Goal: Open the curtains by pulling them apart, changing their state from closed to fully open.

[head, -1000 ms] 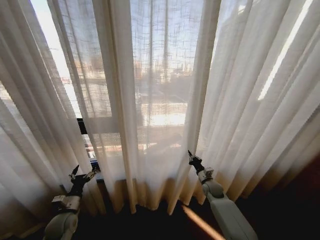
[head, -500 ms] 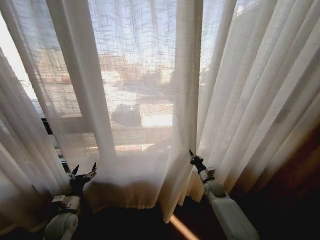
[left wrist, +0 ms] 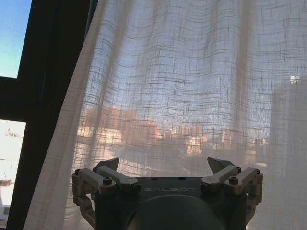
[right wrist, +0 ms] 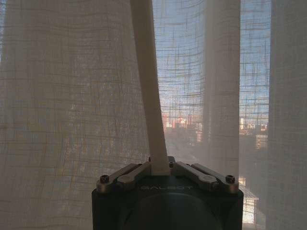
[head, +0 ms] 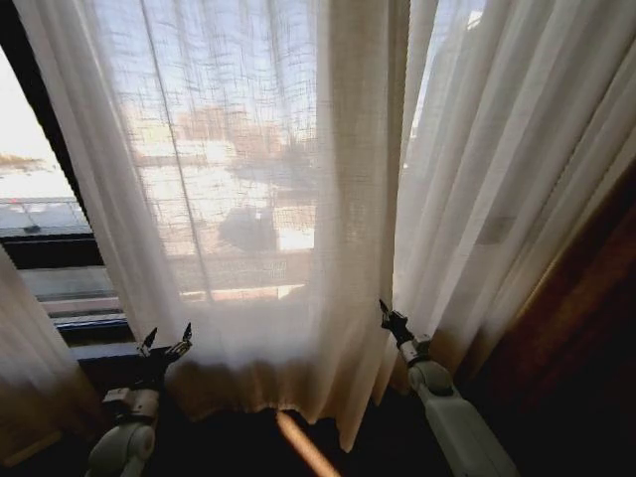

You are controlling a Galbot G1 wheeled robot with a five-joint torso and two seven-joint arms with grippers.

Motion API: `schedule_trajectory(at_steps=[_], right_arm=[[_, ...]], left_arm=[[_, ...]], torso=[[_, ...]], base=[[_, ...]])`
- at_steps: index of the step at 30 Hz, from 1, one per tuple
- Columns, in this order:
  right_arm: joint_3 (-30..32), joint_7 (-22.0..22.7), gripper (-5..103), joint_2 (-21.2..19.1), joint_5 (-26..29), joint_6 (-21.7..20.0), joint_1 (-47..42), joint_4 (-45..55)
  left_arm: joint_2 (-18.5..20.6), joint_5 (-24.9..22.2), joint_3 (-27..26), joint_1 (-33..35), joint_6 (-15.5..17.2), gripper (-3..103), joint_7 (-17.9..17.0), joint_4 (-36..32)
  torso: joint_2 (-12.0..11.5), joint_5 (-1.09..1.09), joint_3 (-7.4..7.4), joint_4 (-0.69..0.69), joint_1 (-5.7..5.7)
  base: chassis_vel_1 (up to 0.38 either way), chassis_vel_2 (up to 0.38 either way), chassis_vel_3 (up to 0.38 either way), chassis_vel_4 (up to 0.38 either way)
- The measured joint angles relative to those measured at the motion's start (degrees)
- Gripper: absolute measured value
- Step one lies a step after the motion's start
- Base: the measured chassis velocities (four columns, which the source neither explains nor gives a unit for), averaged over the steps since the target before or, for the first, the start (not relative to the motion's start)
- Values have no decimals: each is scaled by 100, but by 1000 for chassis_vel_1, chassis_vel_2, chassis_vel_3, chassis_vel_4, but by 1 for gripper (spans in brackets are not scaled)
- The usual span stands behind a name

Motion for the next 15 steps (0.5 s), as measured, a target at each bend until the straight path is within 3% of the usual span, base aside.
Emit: schedule_trajectory(at_steps=[15], right_arm=[[123,-82,0,-52,39,48,-130,54]], left_arm=[[0,0,0,0,0,100,0,0]], torso=[[0,0,0,0,1]], base=[[-351,-353,362,349]])
